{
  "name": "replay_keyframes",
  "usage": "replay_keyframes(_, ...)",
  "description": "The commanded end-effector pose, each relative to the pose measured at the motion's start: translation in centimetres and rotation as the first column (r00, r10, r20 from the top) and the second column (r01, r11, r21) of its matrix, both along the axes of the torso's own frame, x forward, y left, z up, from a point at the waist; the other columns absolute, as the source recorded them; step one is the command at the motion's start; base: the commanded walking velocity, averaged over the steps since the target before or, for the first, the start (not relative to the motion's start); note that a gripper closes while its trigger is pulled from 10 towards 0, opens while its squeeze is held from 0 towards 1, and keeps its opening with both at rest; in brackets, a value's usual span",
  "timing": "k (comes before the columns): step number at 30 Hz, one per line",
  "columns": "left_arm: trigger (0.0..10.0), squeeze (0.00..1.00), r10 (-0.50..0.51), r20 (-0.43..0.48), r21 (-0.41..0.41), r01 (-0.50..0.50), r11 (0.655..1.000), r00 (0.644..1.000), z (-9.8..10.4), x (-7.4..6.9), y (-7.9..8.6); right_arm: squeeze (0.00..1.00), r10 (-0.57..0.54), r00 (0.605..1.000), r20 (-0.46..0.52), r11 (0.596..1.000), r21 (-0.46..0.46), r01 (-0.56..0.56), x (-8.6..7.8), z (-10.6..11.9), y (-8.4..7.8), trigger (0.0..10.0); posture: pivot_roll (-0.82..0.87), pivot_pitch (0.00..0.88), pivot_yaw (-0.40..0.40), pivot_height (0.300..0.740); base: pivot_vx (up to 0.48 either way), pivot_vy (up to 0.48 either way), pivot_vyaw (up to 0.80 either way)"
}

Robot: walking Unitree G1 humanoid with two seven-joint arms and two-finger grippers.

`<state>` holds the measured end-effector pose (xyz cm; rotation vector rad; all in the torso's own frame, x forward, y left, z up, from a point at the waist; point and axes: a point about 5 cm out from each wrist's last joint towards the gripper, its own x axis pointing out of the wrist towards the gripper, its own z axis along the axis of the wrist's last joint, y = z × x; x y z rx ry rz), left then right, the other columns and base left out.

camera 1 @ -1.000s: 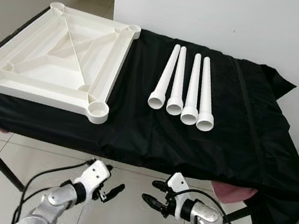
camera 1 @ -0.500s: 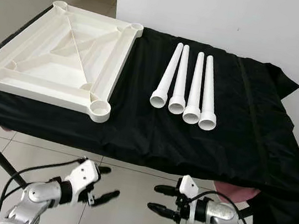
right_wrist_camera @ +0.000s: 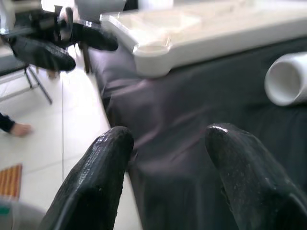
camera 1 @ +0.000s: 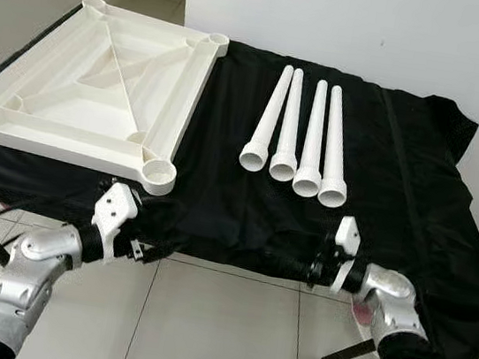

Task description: Building children table

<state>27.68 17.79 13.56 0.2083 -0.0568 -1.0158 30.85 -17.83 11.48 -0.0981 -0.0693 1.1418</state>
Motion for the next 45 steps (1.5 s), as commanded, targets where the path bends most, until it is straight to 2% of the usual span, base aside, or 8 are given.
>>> replay_keyframes(1, 10.0, 0.0, 0.018, -0.005, -0.017, -0.018, 1.0, 1.0, 0.4, 0.1, 0.2, 0.0, -0.01, 1.0, 0.007, 1.0, 0.027, 0.01, 0.2, 0.5, -0.2, 10.0, 0.08, 0.032, -0.069, 0.74, 0.0, 0.0, 0.0)
replay_keyframes(16, 10.0, 0.0, 0.427, 0.097, -0.329, -0.377, 0.866, 0.899, 5.1, 4.9, -0.7, 0.0, -0.486, 0.87, 0.08, 0.838, 0.328, 0.437, 4.0, 5.4, 3.6, 10.0, 0.07, 0.0, -0.062, 0.74, 0.0, 0.0, 0.0)
replay_keyframes(20, 10.0, 0.0, 0.521, 0.047, -0.375, -0.468, 0.8, 0.853, 5.5, 6.1, -1.1, 0.0, -0.661, 0.75, 0.026, 0.698, 0.388, 0.602, 4.8, 6.4, 4.0, 10.0, 0.07, 0.0, -0.062, 0.74, 0.0, 0.0, 0.0)
replay_keyframes(22, 10.0, 0.0, 0.546, 0.028, -0.338, -0.506, 0.794, 0.837, 5.2, 6.7, -1.3, 0.0, -0.556, 0.817, -0.151, 0.718, 0.408, 0.564, 5.3, 6.1, 5.0, 10.0, 0.07, 0.0, -0.067, 0.74, 0.0, 0.0, 0.0)
replay_keyframes(25, 10.0, 0.0, 0.588, -0.032, -0.307, -0.567, 0.764, 0.808, 4.7, 7.4, -1.6, 0.0, -0.584, 0.794, -0.168, 0.692, 0.407, 0.595, 5.6, 6.2, 5.3, 10.0, 0.07, 0.0, -0.063, 0.74, 0.0, 0.0, 0.0)
replay_keyframes(28, 10.0, 0.0, 0.659, -0.065, -0.326, -0.64, 0.695, 0.749, 4.5, 7.8, -2.4, 0.0, -0.68, 0.7, -0.219, 0.586, 0.412, 0.698, 6.0, 6.3, 4.5, 10.0, 0.06, 0.0, -0.063, 0.74, 0.0, 0.0, 0.0)
replay_keyframes(40, 10.0, 0.0, 0.755, -0.09, -0.316, -0.738, 0.597, 0.649, 4.3, 7.4, -1.8, 0.0, -0.873, 0.466, -0.144, 0.4, 0.333, 0.854, 6.5, 6.7, 1.0, 10.0, 0.05, 0.0, -0.031, 0.74, 0.0, 0.0, 0.0)
replay_keyframes(45, 10.0, 0.0, 0.774, -0.073, -0.361, -0.74, 0.567, 0.628, 4.9, 7.0, -1.4, 0.0, -0.869, 0.494, 0.01, 0.46, 0.384, 0.801, 5.2, 7.3, 1.8, 10.0, 0.04, 0.0, -0.023, 0.74, 0.0, 0.0, 0.0)
